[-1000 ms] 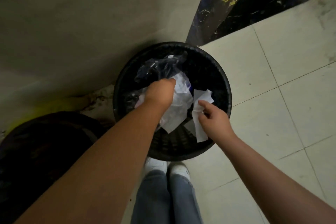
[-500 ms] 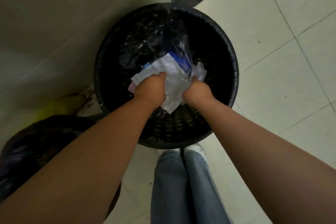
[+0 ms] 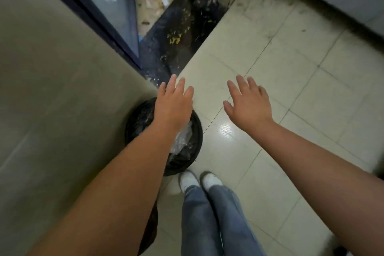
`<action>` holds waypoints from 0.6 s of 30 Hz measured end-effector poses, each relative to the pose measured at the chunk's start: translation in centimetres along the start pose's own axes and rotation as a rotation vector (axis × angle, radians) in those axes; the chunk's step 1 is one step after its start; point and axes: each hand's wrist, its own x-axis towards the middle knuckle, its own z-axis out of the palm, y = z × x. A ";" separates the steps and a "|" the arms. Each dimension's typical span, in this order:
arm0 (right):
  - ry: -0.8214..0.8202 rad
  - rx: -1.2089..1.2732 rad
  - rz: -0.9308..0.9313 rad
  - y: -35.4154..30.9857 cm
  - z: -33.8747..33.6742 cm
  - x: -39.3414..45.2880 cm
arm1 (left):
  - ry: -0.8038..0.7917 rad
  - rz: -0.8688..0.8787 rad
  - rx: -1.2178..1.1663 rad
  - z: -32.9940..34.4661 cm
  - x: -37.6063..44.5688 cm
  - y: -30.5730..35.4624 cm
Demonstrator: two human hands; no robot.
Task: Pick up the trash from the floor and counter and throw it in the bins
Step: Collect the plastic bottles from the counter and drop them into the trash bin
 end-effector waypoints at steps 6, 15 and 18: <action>0.232 0.118 0.275 10.0 -12.4 -7.0 | 0.103 0.242 0.123 -14.6 1.2 11.8; 0.552 0.332 0.740 29.2 -22.9 -23.4 | 0.328 0.681 0.193 -32.2 -3.3 36.3; 0.633 0.369 0.861 36.0 -24.9 -29.2 | 0.393 0.800 0.182 -36.0 -6.0 45.0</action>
